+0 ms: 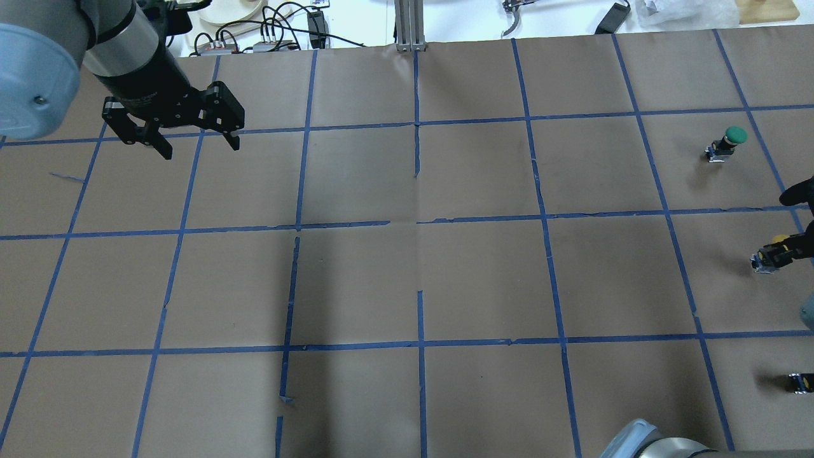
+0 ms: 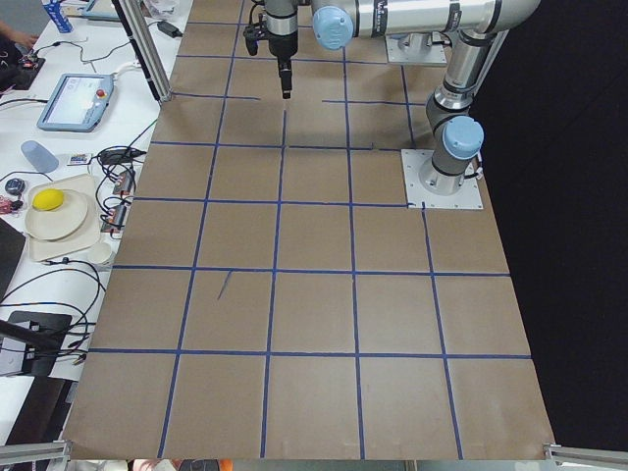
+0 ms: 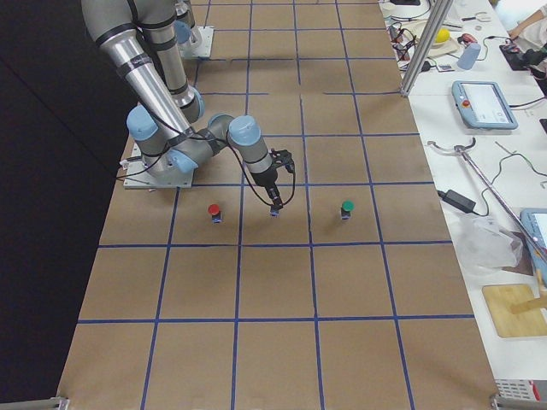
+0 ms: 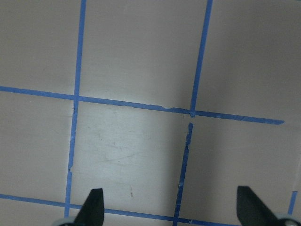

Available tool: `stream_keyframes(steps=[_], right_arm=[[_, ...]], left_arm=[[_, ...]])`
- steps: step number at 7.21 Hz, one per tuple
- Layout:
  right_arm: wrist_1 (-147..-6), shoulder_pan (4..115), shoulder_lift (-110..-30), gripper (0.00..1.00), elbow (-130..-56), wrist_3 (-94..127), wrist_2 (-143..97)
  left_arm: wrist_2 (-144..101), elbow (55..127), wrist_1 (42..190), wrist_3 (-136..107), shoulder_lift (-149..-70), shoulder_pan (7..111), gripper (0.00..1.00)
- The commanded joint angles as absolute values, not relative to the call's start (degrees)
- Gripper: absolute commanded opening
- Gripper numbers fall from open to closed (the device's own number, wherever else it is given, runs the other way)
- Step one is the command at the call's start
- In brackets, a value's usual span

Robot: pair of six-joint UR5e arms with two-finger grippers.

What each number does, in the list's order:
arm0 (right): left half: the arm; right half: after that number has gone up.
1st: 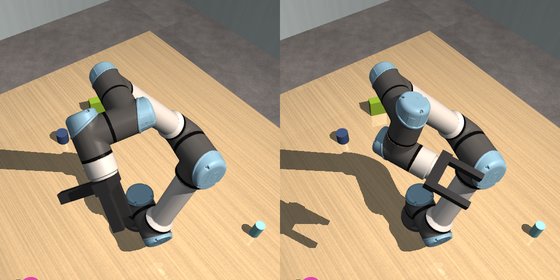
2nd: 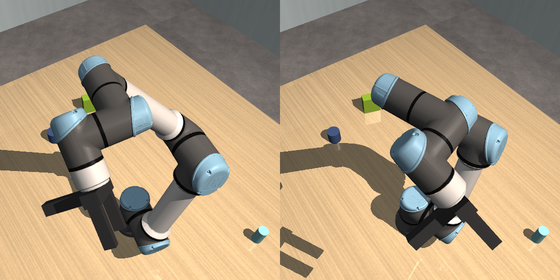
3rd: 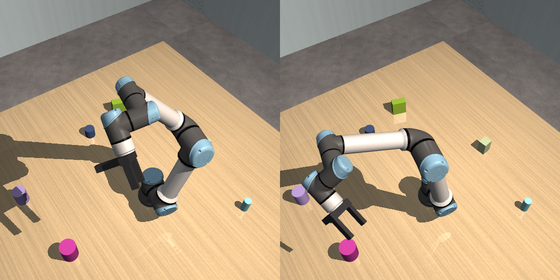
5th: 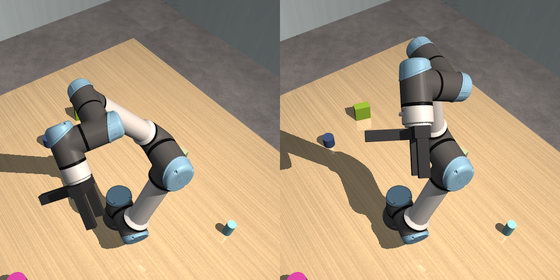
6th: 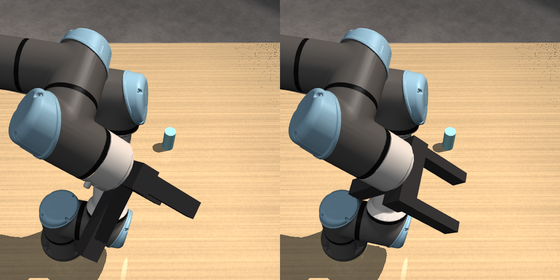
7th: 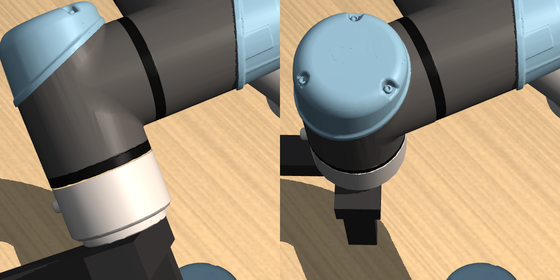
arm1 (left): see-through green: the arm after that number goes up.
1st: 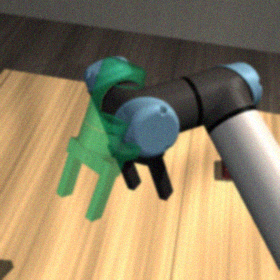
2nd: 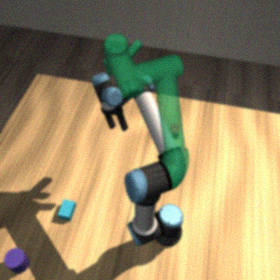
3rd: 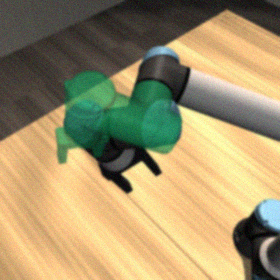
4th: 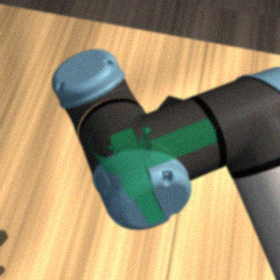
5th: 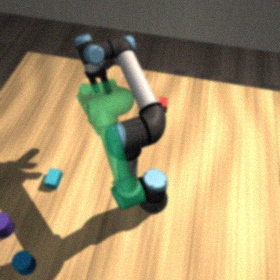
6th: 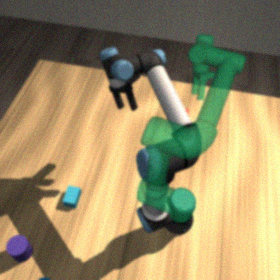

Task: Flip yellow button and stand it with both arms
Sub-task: 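Open the right gripper to release the upright yellow button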

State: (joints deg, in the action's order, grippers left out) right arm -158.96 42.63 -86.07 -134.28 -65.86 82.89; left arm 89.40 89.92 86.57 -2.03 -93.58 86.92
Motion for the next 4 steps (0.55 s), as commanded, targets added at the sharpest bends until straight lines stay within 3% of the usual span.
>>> stream_keyframes(steps=[1,3,4], right_arm=[[-159.7,42.01,-83.6,0.23,-134.47,-66.71,81.65],[-159.7,41.92,-83.41,0.24,-134.38,-66.62,81.48],[-159.7,41.92,-83.41,0.41,-134.47,-66.45,81.3]], left_arm=[[91.3,90.88,87.01,-0.97,-93.34,89.46,1.0],[92.37,90.96,86.92,0.35,-92.82,89.56,1.0],[92.55,91.14,86.92,0.35,-92.38,89.47,1.0]])
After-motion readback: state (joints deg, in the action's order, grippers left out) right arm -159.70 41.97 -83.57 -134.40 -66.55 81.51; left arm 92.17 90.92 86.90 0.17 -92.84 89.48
